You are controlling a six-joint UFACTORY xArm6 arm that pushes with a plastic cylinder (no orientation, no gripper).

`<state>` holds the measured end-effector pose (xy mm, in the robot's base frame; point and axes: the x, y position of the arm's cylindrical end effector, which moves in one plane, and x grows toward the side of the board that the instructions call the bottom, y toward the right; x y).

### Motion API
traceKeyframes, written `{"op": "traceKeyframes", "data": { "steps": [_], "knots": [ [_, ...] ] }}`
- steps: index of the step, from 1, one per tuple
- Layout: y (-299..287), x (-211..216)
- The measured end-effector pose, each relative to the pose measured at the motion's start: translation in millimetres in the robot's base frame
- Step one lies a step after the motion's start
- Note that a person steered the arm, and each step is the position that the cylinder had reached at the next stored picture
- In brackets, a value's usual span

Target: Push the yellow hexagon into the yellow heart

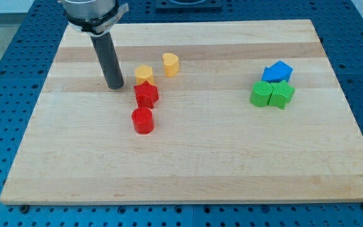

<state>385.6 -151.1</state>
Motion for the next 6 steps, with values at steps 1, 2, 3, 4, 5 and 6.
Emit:
{"op": "traceKeyframes", "data": {
  "steps": [1, 2, 3, 4, 5, 6],
  "knots": [
    [1, -4],
    [15, -2],
    [54, -2],
    [74, -2],
    [70, -2],
    [52, -2]
  ]
}}
